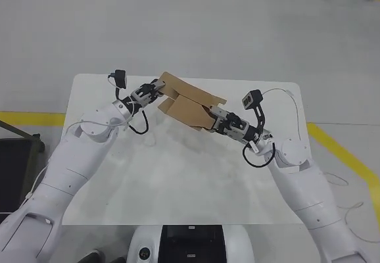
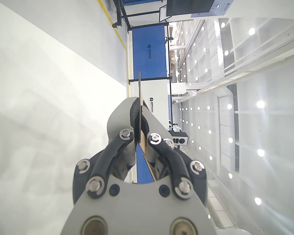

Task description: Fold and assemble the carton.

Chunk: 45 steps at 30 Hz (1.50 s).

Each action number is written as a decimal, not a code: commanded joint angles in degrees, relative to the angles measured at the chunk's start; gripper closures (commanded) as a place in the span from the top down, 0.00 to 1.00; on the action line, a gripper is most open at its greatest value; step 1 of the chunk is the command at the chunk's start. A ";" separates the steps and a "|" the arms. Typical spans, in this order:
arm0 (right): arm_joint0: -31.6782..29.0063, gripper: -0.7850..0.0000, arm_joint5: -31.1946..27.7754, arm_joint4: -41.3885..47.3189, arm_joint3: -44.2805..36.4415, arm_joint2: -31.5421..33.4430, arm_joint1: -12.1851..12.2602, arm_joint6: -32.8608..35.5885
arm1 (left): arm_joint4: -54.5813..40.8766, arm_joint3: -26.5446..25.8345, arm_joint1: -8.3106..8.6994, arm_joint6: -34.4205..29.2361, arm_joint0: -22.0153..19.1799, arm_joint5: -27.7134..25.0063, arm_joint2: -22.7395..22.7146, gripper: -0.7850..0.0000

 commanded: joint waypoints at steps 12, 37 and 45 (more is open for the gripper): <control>-1.36 0.81 -0.16 -6.45 -2.25 1.08 0.48 -2.03 | 2.93 0.86 -0.84 0.24 0.22 0.19 -1.04 0.00; -0.99 0.28 1.24 -6.81 -1.27 0.18 0.16 -2.99 | 2.85 -0.30 -2.20 0.25 1.71 0.59 -4.46 0.00; -0.65 0.26 1.96 -7.09 -1.04 -0.04 0.08 -2.89 | 3.41 -1.47 -2.46 0.35 2.07 0.61 -5.87 0.00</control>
